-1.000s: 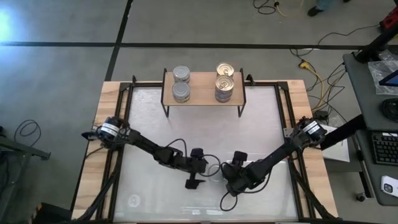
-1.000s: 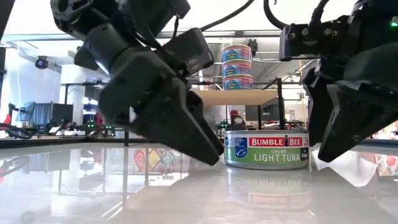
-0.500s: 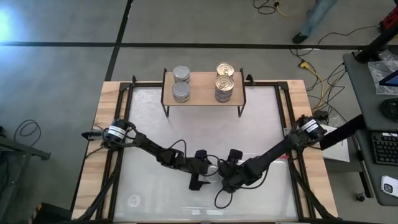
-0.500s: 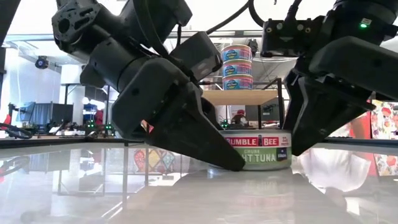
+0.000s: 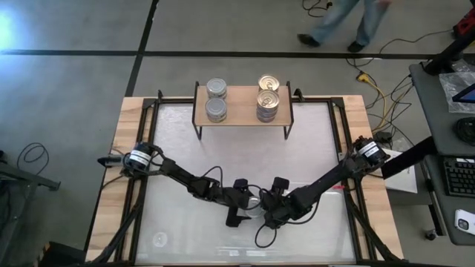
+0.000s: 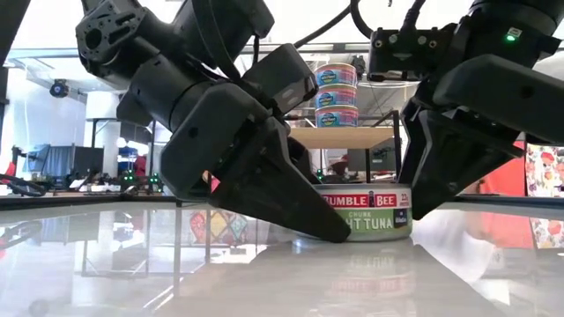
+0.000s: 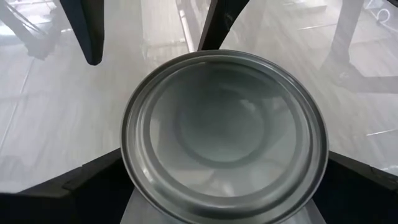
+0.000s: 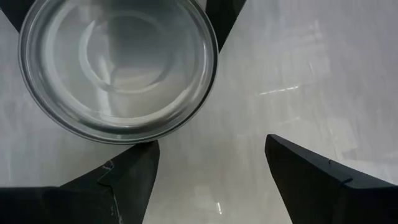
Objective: Stack canned seafood by type on shelf
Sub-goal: Stack the green tuna can on top of the green tuna can on the shelf
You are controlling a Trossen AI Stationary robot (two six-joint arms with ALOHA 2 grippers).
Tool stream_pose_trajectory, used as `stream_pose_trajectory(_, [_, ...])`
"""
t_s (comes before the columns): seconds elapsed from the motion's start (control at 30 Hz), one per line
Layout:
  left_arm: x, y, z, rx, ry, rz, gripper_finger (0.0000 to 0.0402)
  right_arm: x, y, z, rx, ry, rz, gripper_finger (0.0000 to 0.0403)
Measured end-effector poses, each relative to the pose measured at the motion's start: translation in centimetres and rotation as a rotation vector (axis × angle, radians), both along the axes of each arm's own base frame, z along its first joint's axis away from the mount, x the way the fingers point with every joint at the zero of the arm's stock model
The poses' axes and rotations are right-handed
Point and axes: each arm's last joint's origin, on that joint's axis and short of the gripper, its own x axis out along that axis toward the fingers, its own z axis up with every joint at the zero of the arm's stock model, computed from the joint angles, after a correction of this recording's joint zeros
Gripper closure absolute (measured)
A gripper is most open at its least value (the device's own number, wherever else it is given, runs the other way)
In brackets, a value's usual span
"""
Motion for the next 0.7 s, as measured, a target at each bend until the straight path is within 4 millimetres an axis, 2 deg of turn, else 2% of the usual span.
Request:
stream_pose_trajectory(0.33, [0.1,0.0,0.1,-0.010,-0.011,0.002,0.0007,0.0,-0.1,0.0,-0.002,-0.004,-0.010,0.0100])
stream_pose_trajectory(0.53, [-0.1,0.0,0.0,-0.038,-0.021,0.028,0.0018,0.0,-0.1,0.0,-0.004,-0.005,-0.012,0.0102])
stream_pose_trajectory(0.7, [0.1,-0.1,-1.1,-0.062,-0.081,0.070,0.0005,-0.1,-0.2,0.0,-0.013,0.014,-0.011,0.0097])
